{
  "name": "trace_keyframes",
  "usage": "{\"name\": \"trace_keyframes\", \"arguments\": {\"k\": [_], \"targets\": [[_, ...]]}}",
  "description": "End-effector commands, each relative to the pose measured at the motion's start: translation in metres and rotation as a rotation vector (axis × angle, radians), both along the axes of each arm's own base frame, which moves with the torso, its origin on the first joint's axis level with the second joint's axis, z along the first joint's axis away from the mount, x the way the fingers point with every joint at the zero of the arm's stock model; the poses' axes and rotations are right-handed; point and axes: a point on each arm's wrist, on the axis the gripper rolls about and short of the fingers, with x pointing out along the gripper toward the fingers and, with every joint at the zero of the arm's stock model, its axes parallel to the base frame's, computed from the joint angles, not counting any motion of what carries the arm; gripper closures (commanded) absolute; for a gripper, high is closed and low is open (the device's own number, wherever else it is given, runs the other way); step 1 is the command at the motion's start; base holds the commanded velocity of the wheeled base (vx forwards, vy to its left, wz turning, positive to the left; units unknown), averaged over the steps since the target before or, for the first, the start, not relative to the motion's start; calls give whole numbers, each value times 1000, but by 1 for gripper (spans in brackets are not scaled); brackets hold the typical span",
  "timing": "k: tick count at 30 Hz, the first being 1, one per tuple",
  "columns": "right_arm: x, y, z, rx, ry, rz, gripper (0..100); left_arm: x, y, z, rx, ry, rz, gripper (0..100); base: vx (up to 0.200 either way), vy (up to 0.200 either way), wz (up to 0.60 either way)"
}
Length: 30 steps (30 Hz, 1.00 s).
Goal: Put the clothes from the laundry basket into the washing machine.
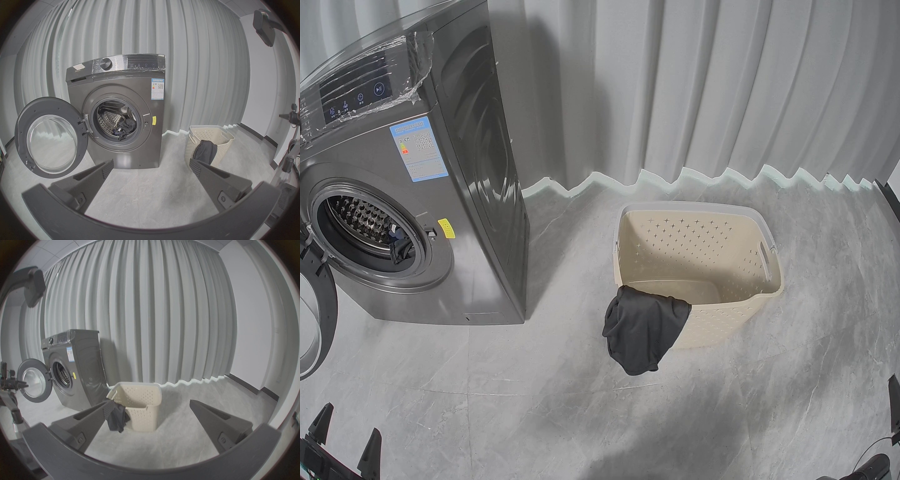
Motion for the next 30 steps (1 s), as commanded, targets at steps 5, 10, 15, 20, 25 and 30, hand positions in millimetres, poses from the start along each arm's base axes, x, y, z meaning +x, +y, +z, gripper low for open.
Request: {"name": "trace_keyframes", "arguments": {"k": [5, 10, 15, 20, 25, 30], "targets": [[91, 10, 40, 124, 355, 207, 0, 0, 0, -5, -5, 3, 0, 0, 0, 0, 0], [134, 24, 37, 106, 421, 280, 0, 0, 0, -5, -5, 3, 0, 0, 0, 0, 0], [165, 44, 30, 92, 524, 361, 0, 0, 0, -5, -6, 3, 0, 0, 0, 0, 0], [193, 57, 21, 104, 540, 377, 0, 0, 0, -5, -6, 3, 0, 0, 0, 0, 0], [210, 69, 12, 98, 547, 395, 0, 0, 0, -5, -6, 3, 0, 0, 0, 0, 0], [226, 82, 2, 84, 549, 400, 0, 0, 0, -5, -6, 3, 0, 0, 0, 0, 0]]}}
